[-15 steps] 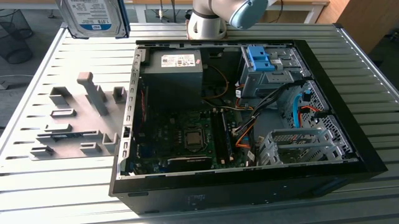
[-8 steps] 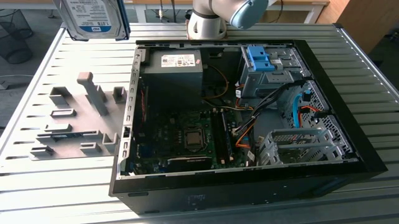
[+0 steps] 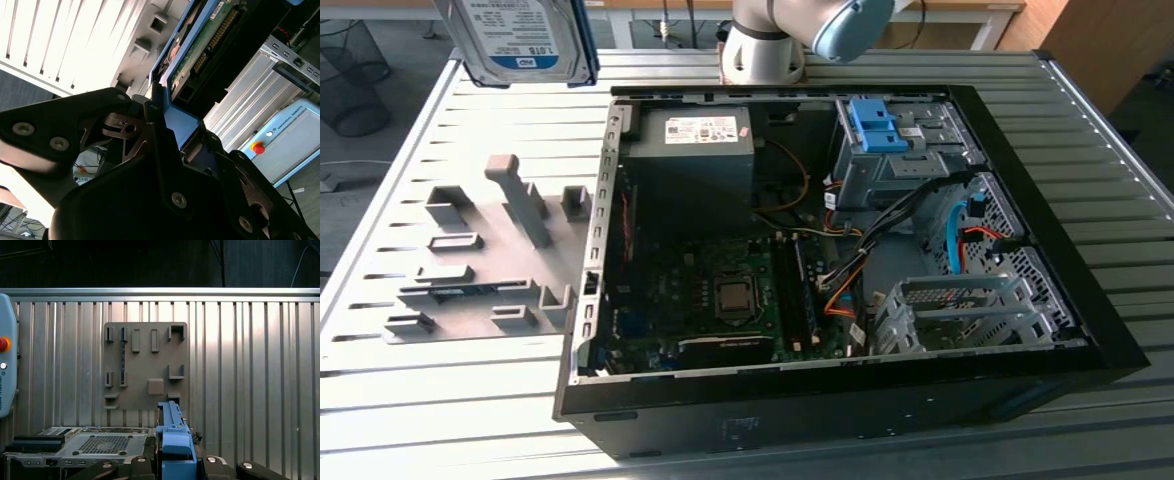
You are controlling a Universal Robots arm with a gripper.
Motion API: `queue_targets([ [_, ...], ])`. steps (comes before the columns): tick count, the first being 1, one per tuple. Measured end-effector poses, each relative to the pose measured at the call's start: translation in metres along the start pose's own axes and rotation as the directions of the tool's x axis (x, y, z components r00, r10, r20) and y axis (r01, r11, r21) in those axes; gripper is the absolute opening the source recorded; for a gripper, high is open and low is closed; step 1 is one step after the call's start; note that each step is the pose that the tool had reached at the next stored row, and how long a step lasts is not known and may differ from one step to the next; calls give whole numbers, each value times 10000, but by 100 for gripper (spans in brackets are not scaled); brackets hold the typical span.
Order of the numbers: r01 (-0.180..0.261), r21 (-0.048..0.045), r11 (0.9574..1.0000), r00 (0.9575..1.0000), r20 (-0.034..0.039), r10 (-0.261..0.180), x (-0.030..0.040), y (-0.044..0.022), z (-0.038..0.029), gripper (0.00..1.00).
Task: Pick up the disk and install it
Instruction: 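Pick up the disk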
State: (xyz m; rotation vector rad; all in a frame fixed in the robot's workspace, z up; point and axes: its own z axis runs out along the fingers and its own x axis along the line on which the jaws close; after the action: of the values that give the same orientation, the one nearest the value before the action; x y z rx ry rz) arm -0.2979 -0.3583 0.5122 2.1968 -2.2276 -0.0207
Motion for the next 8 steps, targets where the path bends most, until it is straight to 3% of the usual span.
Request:
queue_targets([
  [8, 0, 0, 10000, 10000, 0, 0, 0, -2, 0, 36],
])
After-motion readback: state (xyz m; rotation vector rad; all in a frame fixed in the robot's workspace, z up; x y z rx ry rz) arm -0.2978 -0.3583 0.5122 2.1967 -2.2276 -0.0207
